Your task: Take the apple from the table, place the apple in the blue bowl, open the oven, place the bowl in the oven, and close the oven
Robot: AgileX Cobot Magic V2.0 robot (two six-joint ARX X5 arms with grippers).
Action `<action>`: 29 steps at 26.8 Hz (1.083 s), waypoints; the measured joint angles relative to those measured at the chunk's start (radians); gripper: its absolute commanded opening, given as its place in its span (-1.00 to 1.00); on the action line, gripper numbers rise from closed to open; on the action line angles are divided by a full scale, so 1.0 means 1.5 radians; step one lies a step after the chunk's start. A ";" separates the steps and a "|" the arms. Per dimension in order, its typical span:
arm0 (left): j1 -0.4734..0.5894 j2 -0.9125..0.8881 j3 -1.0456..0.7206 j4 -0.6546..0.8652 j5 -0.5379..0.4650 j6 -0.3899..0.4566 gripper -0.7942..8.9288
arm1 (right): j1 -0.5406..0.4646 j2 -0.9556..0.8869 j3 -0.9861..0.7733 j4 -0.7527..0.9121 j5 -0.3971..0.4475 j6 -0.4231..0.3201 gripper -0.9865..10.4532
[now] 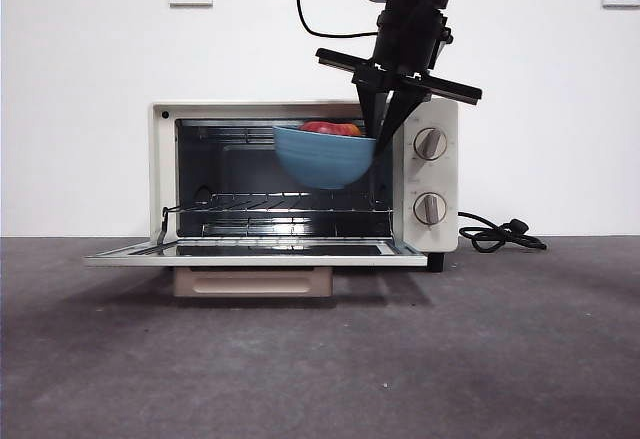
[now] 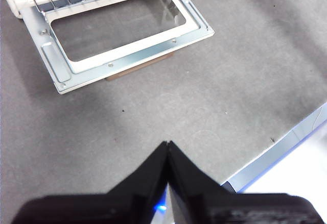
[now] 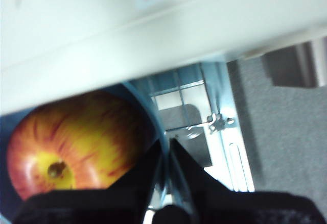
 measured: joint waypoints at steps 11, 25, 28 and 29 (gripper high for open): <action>0.000 0.000 0.000 -0.017 0.000 0.000 -0.85 | -0.013 0.031 0.000 0.013 0.003 0.011 -0.85; 0.000 0.000 0.000 -0.017 0.000 0.000 -0.85 | -0.013 0.031 0.000 0.023 0.001 0.006 -0.44; 0.000 0.000 0.000 -0.017 0.000 0.000 -0.85 | -0.013 0.031 0.000 0.035 0.001 -0.002 -0.44; 0.000 0.000 0.000 -0.017 0.000 0.000 -0.85 | -0.013 0.031 0.000 0.036 0.003 -0.003 -0.44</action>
